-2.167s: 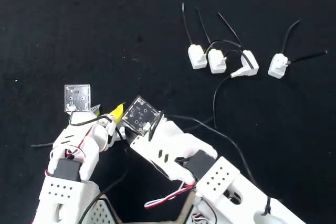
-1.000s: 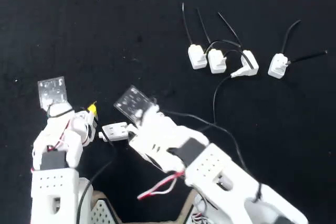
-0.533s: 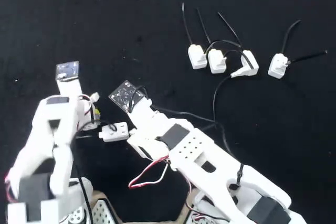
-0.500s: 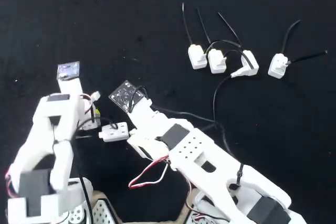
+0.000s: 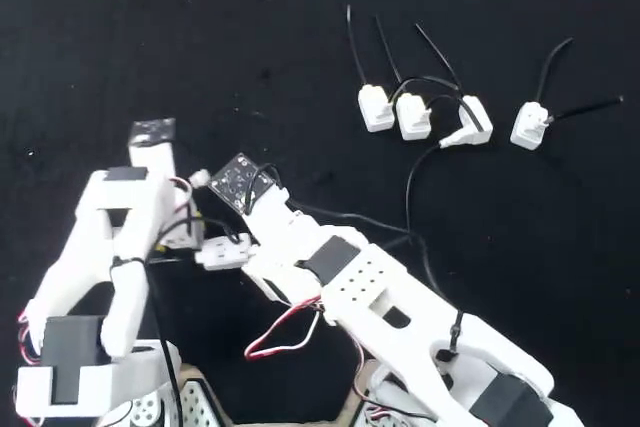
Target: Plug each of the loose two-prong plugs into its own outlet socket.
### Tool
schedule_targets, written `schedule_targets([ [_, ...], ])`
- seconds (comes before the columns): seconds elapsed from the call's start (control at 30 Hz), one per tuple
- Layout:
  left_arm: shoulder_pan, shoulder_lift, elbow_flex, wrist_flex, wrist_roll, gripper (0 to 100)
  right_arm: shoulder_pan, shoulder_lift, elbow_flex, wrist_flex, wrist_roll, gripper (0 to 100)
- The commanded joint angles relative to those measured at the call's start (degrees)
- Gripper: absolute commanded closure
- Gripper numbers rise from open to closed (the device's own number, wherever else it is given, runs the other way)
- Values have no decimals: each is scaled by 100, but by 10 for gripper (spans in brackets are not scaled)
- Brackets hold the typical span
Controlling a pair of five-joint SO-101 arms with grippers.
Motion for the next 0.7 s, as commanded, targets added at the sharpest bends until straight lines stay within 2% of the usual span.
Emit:
schedule_targets([
  [0.0, 400, -202, 57, -193, -9, 820, 123, -13, -127, -26, -18, 988],
  [0.17, 453, -211, 4, -176, 0, 820, 237, -40, -154, 114, -9, 988],
  [0.37, -277, -677, -303, 352, -62, 820, 598, 4, -251, 114, 0, 988],
  [0.43, -400, -1055, -286, 501, -281, 820, 686, 4, -391, 237, 176, 988],
  [0.57, -470, -1873, 312, 484, -791, 820, 686, 4, -910, 923, 220, 988],
  [0.67, -655, -2426, 1165, 0, -1116, 820, 677, 4, -1314, 1389, 202, 988],
])
